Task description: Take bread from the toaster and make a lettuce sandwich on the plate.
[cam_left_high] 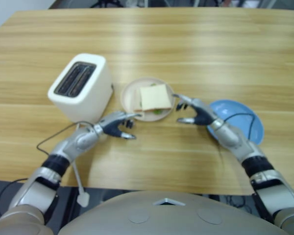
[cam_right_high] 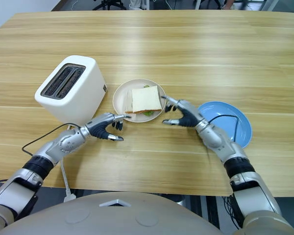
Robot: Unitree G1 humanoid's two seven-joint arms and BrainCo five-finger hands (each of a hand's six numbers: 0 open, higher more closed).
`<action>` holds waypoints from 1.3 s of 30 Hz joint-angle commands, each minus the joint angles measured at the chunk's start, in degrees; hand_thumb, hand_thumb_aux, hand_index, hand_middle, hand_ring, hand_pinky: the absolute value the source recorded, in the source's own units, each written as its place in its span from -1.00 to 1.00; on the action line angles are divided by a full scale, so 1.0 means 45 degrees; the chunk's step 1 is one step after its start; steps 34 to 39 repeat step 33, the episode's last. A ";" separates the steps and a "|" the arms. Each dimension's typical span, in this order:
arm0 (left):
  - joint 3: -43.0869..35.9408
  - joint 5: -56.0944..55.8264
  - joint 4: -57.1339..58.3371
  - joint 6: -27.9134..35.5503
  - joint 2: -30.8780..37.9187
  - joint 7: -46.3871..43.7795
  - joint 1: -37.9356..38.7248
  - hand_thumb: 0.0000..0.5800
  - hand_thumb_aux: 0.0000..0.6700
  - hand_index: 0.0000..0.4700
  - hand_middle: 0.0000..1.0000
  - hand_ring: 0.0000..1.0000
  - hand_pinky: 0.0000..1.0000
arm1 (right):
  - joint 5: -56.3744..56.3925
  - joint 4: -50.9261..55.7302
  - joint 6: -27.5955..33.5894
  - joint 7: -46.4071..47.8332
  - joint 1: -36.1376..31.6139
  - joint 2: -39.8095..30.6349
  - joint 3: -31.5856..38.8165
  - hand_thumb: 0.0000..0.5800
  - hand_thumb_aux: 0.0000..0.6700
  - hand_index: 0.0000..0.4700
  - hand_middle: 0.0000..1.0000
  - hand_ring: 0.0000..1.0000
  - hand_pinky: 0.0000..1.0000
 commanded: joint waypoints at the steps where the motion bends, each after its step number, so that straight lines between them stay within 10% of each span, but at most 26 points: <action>1: 0.1149 -0.1343 -0.1986 0.0349 0.0134 -0.0283 0.0612 -1.00 -1.00 -1.00 -1.00 -1.00 -1.00 | 0.3515 -0.1887 -0.0677 0.0775 0.0585 0.0054 -0.0950 -1.00 -1.00 -1.00 -1.00 -1.00 -1.00; 18: 0.4152 -0.3212 -0.6970 0.0911 -0.5138 0.2399 -0.0179 -1.00 -1.00 -1.00 -1.00 -1.00 -1.00 | 0.2560 -0.6838 -0.0818 0.0584 0.0675 0.3351 -0.3107 -1.00 -1.00 -1.00 -1.00 -1.00 -1.00; 39: 0.5261 -0.2931 -0.7167 0.0603 -0.5516 0.2578 0.0094 -1.00 -1.00 -1.00 -1.00 -1.00 -1.00 | 0.2088 -0.7009 -0.1444 0.0823 0.0881 0.4008 -0.3271 -1.00 -1.00 -1.00 -1.00 -1.00 -1.00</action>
